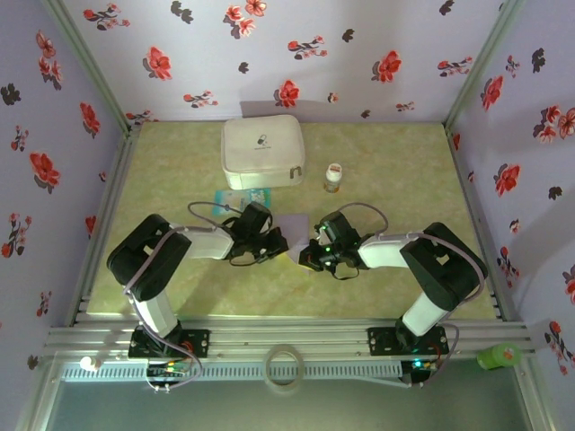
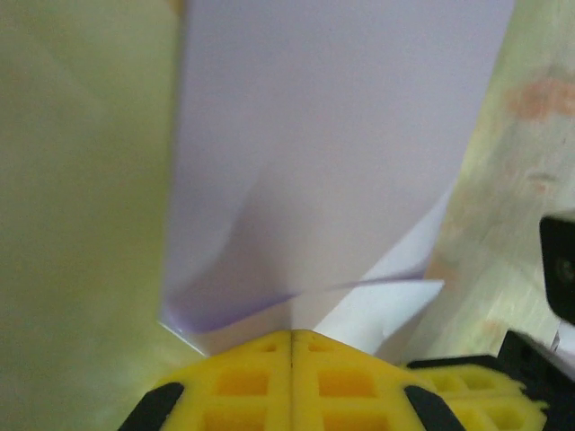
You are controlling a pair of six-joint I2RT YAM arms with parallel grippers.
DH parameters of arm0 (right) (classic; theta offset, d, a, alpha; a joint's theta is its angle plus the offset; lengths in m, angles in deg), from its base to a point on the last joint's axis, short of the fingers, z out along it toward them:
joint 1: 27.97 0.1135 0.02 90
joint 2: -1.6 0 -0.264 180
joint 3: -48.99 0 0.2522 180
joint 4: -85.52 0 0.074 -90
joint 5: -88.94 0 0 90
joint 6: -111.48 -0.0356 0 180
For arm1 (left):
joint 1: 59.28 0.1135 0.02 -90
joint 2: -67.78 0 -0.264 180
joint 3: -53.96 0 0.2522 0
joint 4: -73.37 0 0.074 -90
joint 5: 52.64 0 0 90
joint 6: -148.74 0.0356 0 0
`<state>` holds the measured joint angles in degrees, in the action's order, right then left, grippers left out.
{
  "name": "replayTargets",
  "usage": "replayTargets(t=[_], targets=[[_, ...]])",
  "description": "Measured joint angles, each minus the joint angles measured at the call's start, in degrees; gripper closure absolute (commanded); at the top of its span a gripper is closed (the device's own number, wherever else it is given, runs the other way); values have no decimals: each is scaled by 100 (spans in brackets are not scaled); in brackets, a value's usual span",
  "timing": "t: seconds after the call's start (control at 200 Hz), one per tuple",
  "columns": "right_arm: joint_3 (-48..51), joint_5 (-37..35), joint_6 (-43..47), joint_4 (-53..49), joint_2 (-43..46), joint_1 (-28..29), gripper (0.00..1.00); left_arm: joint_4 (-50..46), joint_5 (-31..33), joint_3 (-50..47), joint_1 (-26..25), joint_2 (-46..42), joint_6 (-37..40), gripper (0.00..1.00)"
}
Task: Fold a paper plane with a square sheet of paper (pick it up from the middle)
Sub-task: Third fold the triangle at the center of the table.
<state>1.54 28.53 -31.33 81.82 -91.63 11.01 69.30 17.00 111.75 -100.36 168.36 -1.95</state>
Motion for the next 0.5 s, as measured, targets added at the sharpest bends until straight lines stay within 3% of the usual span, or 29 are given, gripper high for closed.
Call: replayTargets(t=[0.28,0.5], targets=[[0,2,57,-4,0,0,100,-103,-125,-2,492,-22,136,100],[-2,20,140,-31,0,-2,100,-511,177,-59,671,-319,278,100]])
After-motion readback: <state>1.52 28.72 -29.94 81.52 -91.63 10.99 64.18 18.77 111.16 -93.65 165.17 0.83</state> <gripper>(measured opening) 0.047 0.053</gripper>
